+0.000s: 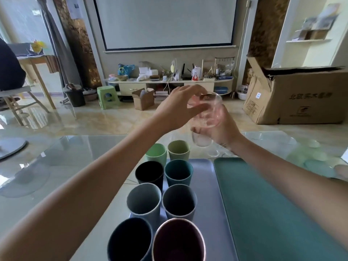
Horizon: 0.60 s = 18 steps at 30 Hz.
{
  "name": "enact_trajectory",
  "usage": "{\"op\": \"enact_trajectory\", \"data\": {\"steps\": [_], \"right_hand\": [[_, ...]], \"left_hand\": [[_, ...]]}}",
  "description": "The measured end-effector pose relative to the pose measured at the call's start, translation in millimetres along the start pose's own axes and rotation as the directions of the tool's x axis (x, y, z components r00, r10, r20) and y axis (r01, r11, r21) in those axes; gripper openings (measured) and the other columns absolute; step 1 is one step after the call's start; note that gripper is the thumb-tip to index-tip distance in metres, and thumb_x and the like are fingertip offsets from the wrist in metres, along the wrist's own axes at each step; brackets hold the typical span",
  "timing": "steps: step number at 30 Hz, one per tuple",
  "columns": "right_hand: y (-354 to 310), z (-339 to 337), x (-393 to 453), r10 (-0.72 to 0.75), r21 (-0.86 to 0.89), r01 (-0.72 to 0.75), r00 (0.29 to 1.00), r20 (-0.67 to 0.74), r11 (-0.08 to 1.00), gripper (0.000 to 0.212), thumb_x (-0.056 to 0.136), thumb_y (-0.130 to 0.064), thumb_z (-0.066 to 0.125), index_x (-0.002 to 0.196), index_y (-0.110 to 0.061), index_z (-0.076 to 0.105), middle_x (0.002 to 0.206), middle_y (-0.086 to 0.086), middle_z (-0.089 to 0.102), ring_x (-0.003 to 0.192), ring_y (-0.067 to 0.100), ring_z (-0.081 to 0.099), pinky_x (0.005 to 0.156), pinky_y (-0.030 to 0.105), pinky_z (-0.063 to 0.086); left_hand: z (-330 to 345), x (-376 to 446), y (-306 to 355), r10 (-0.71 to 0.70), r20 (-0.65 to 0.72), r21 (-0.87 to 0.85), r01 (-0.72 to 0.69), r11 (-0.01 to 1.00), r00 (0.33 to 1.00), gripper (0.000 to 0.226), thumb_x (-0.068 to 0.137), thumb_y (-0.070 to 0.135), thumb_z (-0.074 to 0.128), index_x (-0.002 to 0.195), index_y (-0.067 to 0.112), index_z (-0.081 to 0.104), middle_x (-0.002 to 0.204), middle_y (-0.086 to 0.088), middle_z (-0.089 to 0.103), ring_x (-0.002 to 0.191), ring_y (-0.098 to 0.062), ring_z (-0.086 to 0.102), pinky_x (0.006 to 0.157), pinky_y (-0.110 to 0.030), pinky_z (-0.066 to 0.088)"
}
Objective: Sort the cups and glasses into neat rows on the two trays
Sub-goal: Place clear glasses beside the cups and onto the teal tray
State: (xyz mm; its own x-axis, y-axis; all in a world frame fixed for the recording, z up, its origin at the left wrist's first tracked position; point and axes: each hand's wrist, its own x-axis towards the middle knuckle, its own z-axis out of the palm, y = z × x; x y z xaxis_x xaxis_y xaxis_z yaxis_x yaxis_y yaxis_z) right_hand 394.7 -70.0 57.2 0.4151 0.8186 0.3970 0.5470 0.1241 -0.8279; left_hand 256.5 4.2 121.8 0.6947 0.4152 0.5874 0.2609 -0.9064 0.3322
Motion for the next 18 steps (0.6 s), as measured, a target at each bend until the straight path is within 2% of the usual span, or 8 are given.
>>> {"op": "enact_trajectory", "data": {"steps": [3, 6, 8, 10, 12, 15, 17, 18], "right_hand": [[38, -12, -12, 0.085, -0.031, -0.085, 0.996, 0.003, 0.996, 0.095, 0.047, -0.044, 0.084, 0.123, -0.012, 0.037, 0.117, 0.005, 0.052, 0.104, 0.024, 0.059, 0.079, 0.032, 0.054], [71, -9, -17, 0.191, 0.016, -0.19, 0.982, -0.008, 0.982, 0.084, 0.055, -0.036, 0.089, 0.121, -0.016, 0.04, 0.114, 0.001, 0.052, 0.104, 0.02, 0.058, 0.076, 0.027, 0.05], [85, -3, -16, 0.246, 0.051, -0.248, 0.969, 0.03, 0.967, 0.081, 0.056, -0.032, 0.089, 0.121, -0.02, 0.042, 0.114, 0.001, 0.053, 0.105, 0.02, 0.057, 0.075, 0.027, 0.049], [94, 5, -15, 0.239, 0.055, -0.243, 0.968, 0.077, 0.968, 0.077, 0.058, -0.028, 0.089, 0.119, -0.02, 0.043, 0.11, -0.001, 0.052, 0.103, 0.02, 0.057, 0.076, 0.028, 0.05], [102, 13, -17, 0.227, 0.05, -0.234, 0.967, 0.111, 0.971, 0.077, 0.059, -0.027, 0.088, 0.121, -0.018, 0.043, 0.107, -0.002, 0.05, 0.102, 0.019, 0.056, 0.082, 0.031, 0.051], [113, 25, -19, 0.246, 0.004, -0.249, 0.96, 0.133, 0.969, 0.082, 0.057, -0.033, 0.088, 0.123, -0.021, 0.042, 0.109, -0.002, 0.051, 0.104, 0.018, 0.055, 0.089, 0.034, 0.05], [118, 29, -21, 0.258, -0.022, -0.258, 0.955, 0.146, 0.966, 0.082, 0.058, -0.036, 0.088, 0.125, -0.023, 0.041, 0.11, -0.003, 0.05, 0.104, 0.016, 0.053, 0.087, 0.03, 0.047], [120, 30, -22, 0.261, -0.022, -0.26, 0.954, 0.146, 0.965, 0.083, 0.058, -0.035, 0.088, 0.125, -0.023, 0.041, 0.11, -0.004, 0.049, 0.103, 0.015, 0.052, 0.085, 0.027, 0.045]], "left_hand": [[23, 15, -22, -0.175, 0.078, 0.014, 0.174, 0.985, 0.982, 0.035, 0.094, 0.037, 0.051, 0.126, 0.024, 0.054, 0.131, -0.001, 0.055, 0.113, -0.014, 0.048, 0.09, -0.03, 0.039], [48, 13, -66, -0.319, 0.14, 0.194, 0.29, 0.937, 0.937, 0.033, 0.09, 0.017, 0.057, 0.123, 0.018, 0.056, 0.13, -0.008, 0.055, 0.117, -0.026, 0.052, 0.094, -0.036, 0.045], [60, 8, -92, -0.379, 0.123, 0.291, 0.332, 0.897, 0.917, 0.038, 0.085, 0.004, 0.055, 0.121, 0.014, 0.057, 0.129, -0.011, 0.057, 0.115, -0.028, 0.053, 0.092, -0.035, 0.045], [65, 8, -112, -0.456, 0.091, 0.327, 0.406, 0.853, 0.885, 0.043, 0.082, -0.003, 0.053, 0.124, 0.008, 0.055, 0.128, -0.015, 0.056, 0.116, -0.029, 0.052, 0.087, -0.031, 0.042], [67, 9, -129, -0.528, 0.118, 0.33, 0.469, 0.82, 0.841, 0.046, 0.081, -0.002, 0.059, 0.126, 0.004, 0.052, 0.128, -0.018, 0.055, 0.114, -0.032, 0.051, 0.085, -0.033, 0.042], [72, 8, -148, -0.562, 0.216, 0.355, 0.472, 0.807, 0.798, 0.053, 0.079, 0.008, 0.07, 0.127, 0.004, 0.049, 0.131, -0.02, 0.051, 0.116, -0.034, 0.048, 0.091, -0.037, 0.042], [77, 9, -154, -0.569, 0.212, 0.385, 0.467, 0.796, 0.795, 0.072, 0.076, 0.015, 0.075, 0.137, 0.007, 0.037, 0.141, -0.021, 0.038, 0.126, -0.036, 0.039, 0.1, -0.041, 0.037], [80, 10, -157, -0.584, 0.198, 0.382, 0.486, 0.786, 0.787, 0.087, 0.074, 0.017, 0.078, 0.144, 0.01, 0.026, 0.146, -0.021, 0.029, 0.131, -0.038, 0.032, 0.106, -0.045, 0.033]]}}
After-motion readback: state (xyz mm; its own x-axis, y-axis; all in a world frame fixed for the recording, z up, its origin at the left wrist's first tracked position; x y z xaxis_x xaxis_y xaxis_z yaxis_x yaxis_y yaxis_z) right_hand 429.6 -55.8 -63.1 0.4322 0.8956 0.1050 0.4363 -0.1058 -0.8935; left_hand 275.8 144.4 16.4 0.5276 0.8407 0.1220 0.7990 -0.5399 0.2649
